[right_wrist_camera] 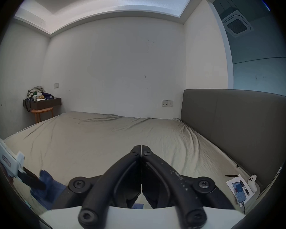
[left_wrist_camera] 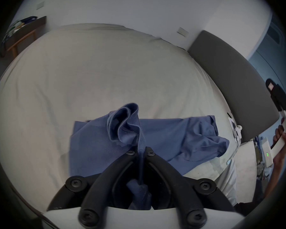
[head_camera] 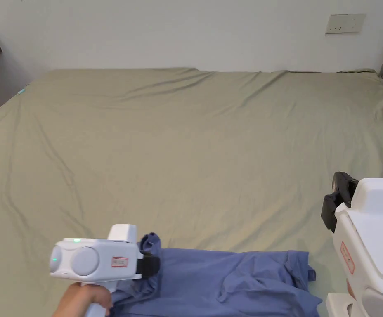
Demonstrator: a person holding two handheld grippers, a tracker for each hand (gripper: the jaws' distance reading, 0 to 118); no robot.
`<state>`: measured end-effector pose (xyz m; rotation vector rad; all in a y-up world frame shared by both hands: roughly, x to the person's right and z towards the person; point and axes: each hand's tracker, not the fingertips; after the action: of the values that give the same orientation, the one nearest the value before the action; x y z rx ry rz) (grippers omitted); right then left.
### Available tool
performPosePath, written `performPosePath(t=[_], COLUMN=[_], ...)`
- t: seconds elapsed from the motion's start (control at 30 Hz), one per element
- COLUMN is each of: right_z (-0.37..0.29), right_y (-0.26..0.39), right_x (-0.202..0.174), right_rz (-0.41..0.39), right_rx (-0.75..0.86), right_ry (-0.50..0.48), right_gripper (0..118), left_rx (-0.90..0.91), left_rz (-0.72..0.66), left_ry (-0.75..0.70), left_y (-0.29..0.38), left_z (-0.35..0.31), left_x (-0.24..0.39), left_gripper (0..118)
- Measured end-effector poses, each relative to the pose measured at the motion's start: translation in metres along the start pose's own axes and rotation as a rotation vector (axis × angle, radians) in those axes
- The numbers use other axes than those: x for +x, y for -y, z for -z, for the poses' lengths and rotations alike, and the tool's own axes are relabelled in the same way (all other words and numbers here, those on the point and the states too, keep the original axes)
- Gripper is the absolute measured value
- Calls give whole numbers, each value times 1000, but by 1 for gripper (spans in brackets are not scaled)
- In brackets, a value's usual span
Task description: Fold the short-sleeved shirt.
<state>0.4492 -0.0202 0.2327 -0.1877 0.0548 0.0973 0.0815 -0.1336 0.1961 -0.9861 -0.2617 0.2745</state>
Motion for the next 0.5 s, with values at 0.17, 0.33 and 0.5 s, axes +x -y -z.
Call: performPosePath(t=[0.17,0.33,0.5], right_z=[-3,-3,-1], right_y=[2,5,7], right_x=[9,15,19], right_rz=[1,4,8], right_rx=[-5,-13,-25], right_ry=[15,28,36], right_gripper=[1,1,1], left_rx=[-60,-65,10], left_rz=[14,-21,-75], left_ry=[16,-6,59], left_y=[5,10,5], left_z=[43,57,37], left_x=[32,41,43], left_gripper=[5,61,116])
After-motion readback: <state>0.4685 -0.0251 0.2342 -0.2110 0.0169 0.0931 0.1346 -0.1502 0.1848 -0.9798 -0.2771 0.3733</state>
